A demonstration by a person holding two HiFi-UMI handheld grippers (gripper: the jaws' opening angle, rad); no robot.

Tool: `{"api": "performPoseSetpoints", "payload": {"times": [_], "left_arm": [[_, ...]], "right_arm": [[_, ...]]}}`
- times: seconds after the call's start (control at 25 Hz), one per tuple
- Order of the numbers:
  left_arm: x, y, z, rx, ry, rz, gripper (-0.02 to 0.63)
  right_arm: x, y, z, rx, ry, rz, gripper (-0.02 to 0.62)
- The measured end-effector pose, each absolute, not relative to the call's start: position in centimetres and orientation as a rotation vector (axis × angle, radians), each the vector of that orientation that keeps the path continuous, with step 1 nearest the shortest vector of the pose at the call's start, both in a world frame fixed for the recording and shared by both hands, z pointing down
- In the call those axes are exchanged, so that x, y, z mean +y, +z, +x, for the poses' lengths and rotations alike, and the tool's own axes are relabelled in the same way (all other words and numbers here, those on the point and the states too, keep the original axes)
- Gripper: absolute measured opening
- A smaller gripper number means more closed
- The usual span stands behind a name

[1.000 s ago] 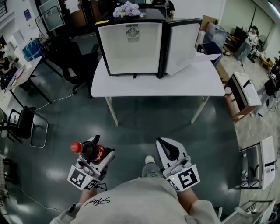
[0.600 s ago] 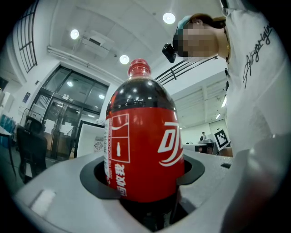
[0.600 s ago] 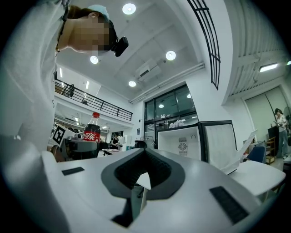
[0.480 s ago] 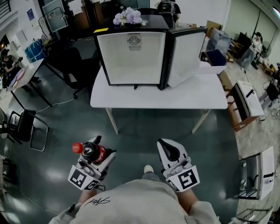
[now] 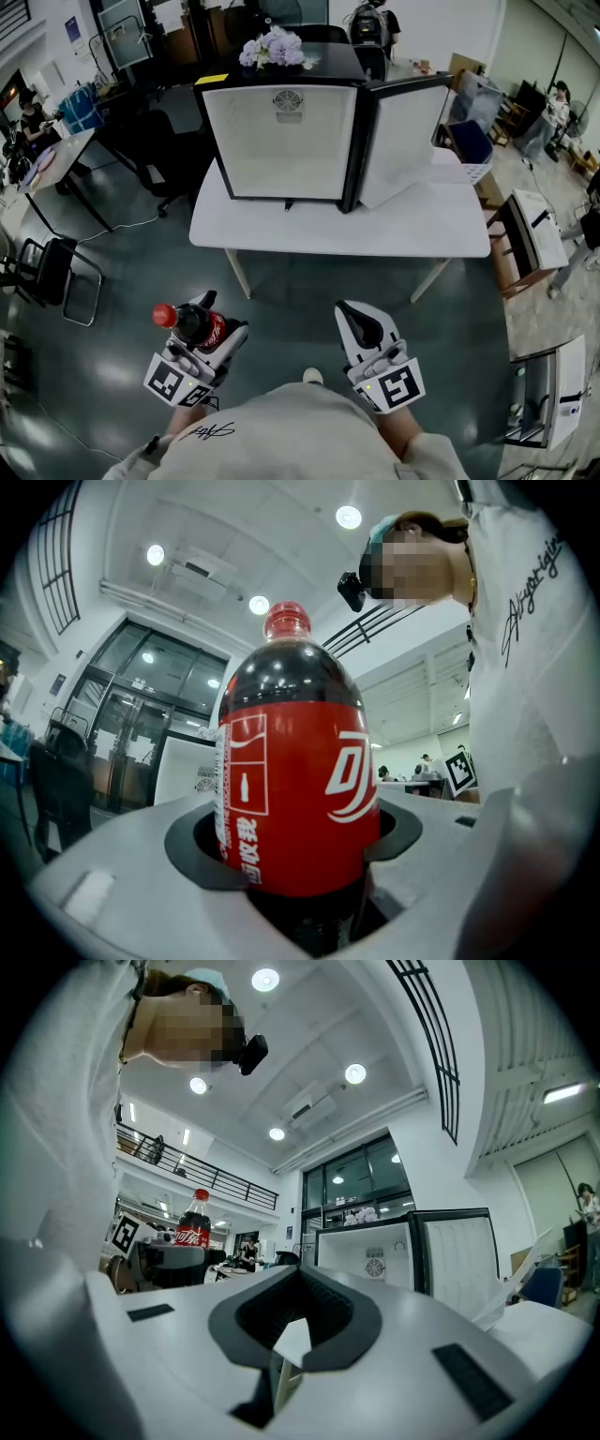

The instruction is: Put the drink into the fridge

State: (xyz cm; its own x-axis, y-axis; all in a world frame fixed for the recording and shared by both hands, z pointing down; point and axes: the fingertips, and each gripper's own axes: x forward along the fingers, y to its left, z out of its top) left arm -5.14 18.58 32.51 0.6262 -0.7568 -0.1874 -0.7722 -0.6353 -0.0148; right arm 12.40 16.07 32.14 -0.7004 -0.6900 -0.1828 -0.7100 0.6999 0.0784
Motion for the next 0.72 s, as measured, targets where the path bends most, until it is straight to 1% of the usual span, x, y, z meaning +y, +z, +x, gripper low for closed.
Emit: {"api": "performPoseSetpoints", "payload": {"times": [0.72], "left_arm": [[15.2, 33.4, -2.8, 1.399, 0.248, -2.710, 0.311]], "right_arm": [[11.2, 33.0, 14.1, 2.792, 0.194, -1.029, 0.012]]}}
